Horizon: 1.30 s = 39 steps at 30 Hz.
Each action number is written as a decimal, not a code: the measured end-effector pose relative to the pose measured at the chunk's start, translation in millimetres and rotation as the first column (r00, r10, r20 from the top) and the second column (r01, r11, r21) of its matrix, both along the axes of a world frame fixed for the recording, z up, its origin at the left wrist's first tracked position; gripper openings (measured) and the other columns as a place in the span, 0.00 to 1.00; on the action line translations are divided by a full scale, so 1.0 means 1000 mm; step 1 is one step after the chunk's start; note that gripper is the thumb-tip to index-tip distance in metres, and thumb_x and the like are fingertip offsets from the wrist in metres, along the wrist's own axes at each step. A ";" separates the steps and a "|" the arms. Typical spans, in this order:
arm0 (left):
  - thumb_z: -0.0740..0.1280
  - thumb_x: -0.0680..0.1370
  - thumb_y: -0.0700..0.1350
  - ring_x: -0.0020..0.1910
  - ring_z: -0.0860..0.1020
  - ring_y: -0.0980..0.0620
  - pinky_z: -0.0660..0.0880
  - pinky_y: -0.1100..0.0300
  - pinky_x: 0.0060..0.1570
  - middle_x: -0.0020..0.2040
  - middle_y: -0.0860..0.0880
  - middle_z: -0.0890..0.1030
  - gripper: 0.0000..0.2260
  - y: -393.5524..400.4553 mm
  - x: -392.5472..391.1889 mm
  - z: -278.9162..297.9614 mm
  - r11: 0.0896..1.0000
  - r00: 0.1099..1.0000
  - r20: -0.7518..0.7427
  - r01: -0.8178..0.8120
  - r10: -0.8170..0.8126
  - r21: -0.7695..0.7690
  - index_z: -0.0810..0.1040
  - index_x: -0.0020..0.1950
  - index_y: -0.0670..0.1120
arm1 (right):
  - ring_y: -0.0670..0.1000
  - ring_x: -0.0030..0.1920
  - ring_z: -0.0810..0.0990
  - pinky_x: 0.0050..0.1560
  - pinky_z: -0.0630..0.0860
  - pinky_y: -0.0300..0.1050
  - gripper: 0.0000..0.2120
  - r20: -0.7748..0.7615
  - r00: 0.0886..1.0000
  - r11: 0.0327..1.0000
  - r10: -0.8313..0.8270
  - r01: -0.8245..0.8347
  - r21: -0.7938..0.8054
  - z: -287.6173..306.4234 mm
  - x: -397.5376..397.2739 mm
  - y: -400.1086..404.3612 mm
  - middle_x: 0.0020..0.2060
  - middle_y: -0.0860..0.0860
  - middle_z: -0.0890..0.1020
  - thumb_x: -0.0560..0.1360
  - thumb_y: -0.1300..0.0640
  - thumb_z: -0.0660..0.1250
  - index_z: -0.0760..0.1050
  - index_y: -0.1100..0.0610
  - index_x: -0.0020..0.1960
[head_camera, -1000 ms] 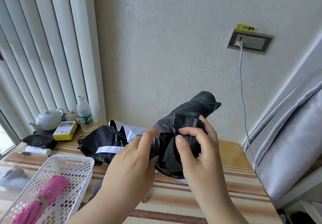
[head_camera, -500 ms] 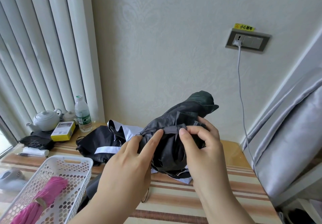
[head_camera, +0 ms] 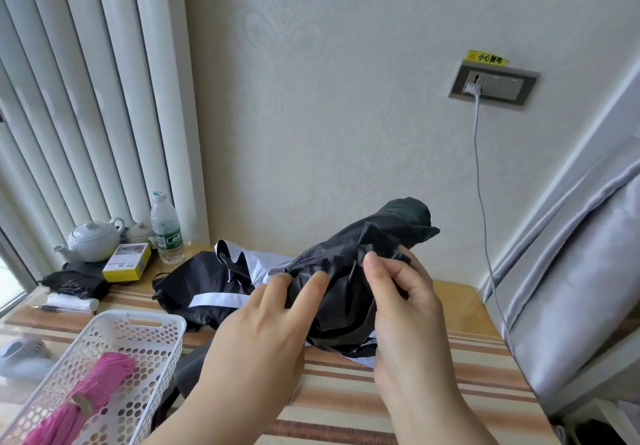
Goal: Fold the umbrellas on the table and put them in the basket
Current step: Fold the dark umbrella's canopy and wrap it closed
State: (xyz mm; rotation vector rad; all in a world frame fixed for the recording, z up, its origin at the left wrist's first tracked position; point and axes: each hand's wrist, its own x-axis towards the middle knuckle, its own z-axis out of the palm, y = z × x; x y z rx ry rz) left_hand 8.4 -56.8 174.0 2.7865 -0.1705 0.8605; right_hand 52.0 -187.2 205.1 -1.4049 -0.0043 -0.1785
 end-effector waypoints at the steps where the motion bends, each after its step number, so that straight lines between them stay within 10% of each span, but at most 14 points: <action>1: 0.77 0.55 0.34 0.30 0.76 0.47 0.68 0.59 0.18 0.39 0.47 0.77 0.37 0.000 0.000 -0.001 1.000 1.000 -0.014 0.018 -0.018 -0.003 0.68 0.61 0.48 | 0.46 0.67 0.72 0.68 0.69 0.56 0.15 0.004 1.000 1.000 0.020 -0.020 0.004 0.001 -0.002 0.000 0.67 0.41 0.71 0.62 0.39 0.70 0.85 0.47 0.42; 5: 0.72 0.69 0.38 0.33 0.77 0.52 0.66 0.66 0.27 0.38 0.54 0.78 0.26 -0.001 0.003 0.010 0.920 0.974 -0.225 -0.079 -0.011 -0.385 0.67 0.61 0.56 | 0.33 0.72 0.59 0.72 0.64 0.53 0.17 0.016 0.957 0.951 0.288 -0.284 -0.125 0.019 -0.006 -0.002 0.69 0.20 0.52 0.65 0.25 0.64 0.76 0.26 0.52; 8: 0.68 0.76 0.38 0.25 0.73 0.51 0.68 0.61 0.25 0.31 0.49 0.80 0.15 0.008 0.012 0.007 0.410 0.894 -0.316 -0.171 -0.317 -0.896 0.71 0.55 0.57 | 0.46 0.69 0.70 0.64 0.73 0.54 0.16 0.009 0.964 0.954 0.264 -0.263 0.147 0.018 0.008 -0.016 0.71 0.30 0.60 0.73 0.35 0.64 0.69 0.25 0.59; 10: 0.68 0.77 0.37 0.27 0.70 0.47 0.65 0.60 0.25 0.32 0.41 0.78 0.12 0.016 0.014 0.008 0.088 0.869 -0.268 -0.255 -0.416 -0.963 0.74 0.56 0.52 | 0.48 0.56 0.78 0.52 0.76 0.47 0.13 -0.113 0.994 0.971 0.003 0.024 0.238 0.008 0.023 -0.032 0.61 0.40 0.72 0.80 0.48 0.60 0.70 0.36 0.63; 13: 0.68 0.75 0.37 0.31 0.70 0.44 0.65 0.61 0.21 0.36 0.37 0.75 0.12 0.021 0.019 0.007 -0.147 0.832 -0.249 -0.363 -0.495 -0.920 0.72 0.57 0.44 | 0.50 0.41 0.74 0.45 0.70 0.45 0.11 -0.421 0.879 0.946 -0.223 0.299 0.124 -0.020 0.040 -0.051 0.44 0.48 0.73 0.82 0.56 0.56 0.71 0.51 0.62; 17: 0.71 0.67 0.39 0.27 0.73 0.46 0.65 0.64 0.19 0.43 0.38 0.74 0.20 0.025 0.033 0.001 -0.251 0.755 -0.196 -0.433 -0.626 -0.866 0.72 0.58 0.42 | 0.57 0.36 0.79 0.33 0.73 0.46 0.10 -0.722 0.673 0.975 0.158 0.011 0.223 -0.058 0.040 -0.044 0.43 0.58 0.79 0.82 0.59 0.55 0.71 0.63 0.56; 20: 0.71 0.66 0.39 0.25 0.71 0.48 0.67 0.65 0.20 0.36 0.39 0.75 0.15 0.022 0.038 -0.005 -0.300 0.692 -0.131 -0.465 -0.710 -0.833 0.74 0.51 0.40 | 0.67 0.51 0.81 0.45 0.80 0.56 0.24 -0.680 0.549 0.857 0.486 -0.146 0.494 -0.072 0.031 -0.031 0.56 0.66 0.80 0.81 0.44 0.55 0.74 0.63 0.62; 23: 0.69 0.65 0.41 0.26 0.71 0.48 0.67 0.65 0.19 0.35 0.39 0.76 0.13 0.018 0.041 -0.013 -0.343 0.696 -0.118 -0.486 -0.709 -0.804 0.76 0.48 0.38 | 0.67 0.52 0.82 0.61 0.73 0.63 0.30 -0.422 0.652 0.658 0.630 -0.159 0.736 -0.056 0.030 -0.027 0.58 0.65 0.80 0.79 0.40 0.56 0.77 0.65 0.62; 26: 0.61 0.75 0.35 0.24 0.75 0.48 0.66 0.64 0.16 0.37 0.39 0.74 0.04 0.016 0.046 -0.025 -0.331 0.738 -0.203 -0.507 -0.643 -0.796 0.72 0.49 0.37 | 0.62 0.55 0.82 0.50 0.80 0.56 0.24 -0.269 0.800 0.633 0.536 -0.170 0.755 -0.029 0.036 -0.027 0.57 0.59 0.82 0.80 0.45 0.55 0.79 0.59 0.62; 29: 0.62 0.72 0.35 0.23 0.74 0.46 0.65 0.65 0.16 0.37 0.39 0.74 0.09 0.009 0.044 -0.032 -0.416 0.757 -0.174 -0.518 -0.630 -0.748 0.70 0.52 0.40 | 0.51 0.57 0.79 0.51 0.75 0.48 0.21 -0.221 0.829 0.774 0.513 -0.336 0.536 -0.020 0.037 -0.023 0.56 0.50 0.83 0.82 0.48 0.50 0.78 0.56 0.62; 33: 0.63 0.67 0.37 0.23 0.72 0.47 0.64 0.66 0.15 0.36 0.38 0.77 0.16 0.001 0.034 -0.028 -0.514 0.738 -0.113 -0.563 -0.666 -0.647 0.73 0.54 0.36 | 0.34 0.62 0.73 0.64 0.69 0.34 0.16 -0.201 0.829 0.814 0.522 -0.554 -0.172 -0.018 0.030 -0.015 0.61 0.37 0.78 0.83 0.59 0.55 0.74 0.44 0.65; 39: 0.65 0.65 0.36 0.24 0.72 0.47 0.64 0.65 0.16 0.39 0.37 0.76 0.22 -0.002 0.025 -0.025 -0.536 0.732 -0.032 -0.528 -0.681 -0.659 0.71 0.59 0.40 | 0.39 0.66 0.69 0.68 0.68 0.42 0.19 -0.083 0.983 0.888 0.162 -0.182 -0.421 -0.031 0.027 -0.010 0.64 0.42 0.67 0.75 0.49 0.69 0.69 0.36 0.63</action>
